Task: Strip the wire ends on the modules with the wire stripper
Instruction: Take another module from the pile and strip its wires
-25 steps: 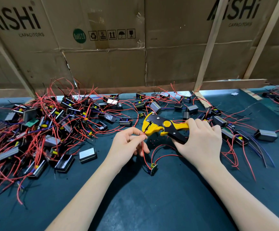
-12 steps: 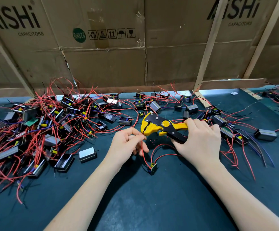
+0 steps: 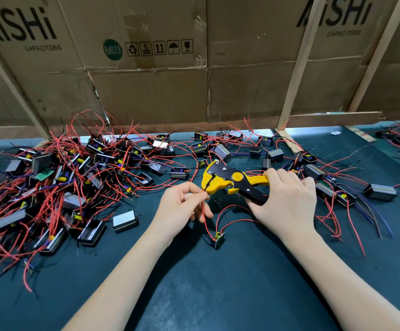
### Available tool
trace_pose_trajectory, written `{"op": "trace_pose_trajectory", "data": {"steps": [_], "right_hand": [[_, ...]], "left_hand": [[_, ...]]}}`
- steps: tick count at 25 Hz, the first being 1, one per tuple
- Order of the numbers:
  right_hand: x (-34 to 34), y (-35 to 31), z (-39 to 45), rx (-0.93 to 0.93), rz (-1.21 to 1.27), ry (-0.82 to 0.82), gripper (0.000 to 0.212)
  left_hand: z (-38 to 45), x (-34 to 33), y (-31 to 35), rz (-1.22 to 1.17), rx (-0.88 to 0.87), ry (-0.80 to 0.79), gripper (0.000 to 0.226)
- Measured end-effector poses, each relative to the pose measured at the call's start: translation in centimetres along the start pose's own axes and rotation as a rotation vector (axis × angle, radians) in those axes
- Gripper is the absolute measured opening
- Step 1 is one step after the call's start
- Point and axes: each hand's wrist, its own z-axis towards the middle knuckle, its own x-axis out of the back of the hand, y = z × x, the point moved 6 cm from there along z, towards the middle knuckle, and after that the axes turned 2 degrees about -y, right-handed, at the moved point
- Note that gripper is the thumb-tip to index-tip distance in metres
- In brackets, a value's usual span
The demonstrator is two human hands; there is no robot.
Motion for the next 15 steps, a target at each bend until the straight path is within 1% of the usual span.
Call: {"op": "trace_pose_trajectory", "data": {"steps": [5,15], "right_hand": [[-0.01,0.04,0.08,0.012,0.008,-0.005,0.049],[-0.26,0.09,0.10,0.001,0.053,-0.091,0.050]], "left_hand": [[-0.06,0.05,0.09,0.005,-0.003,0.001,0.015],[-0.09,-0.03,0.23,0.035,-0.010,-0.036,0.018]]}}
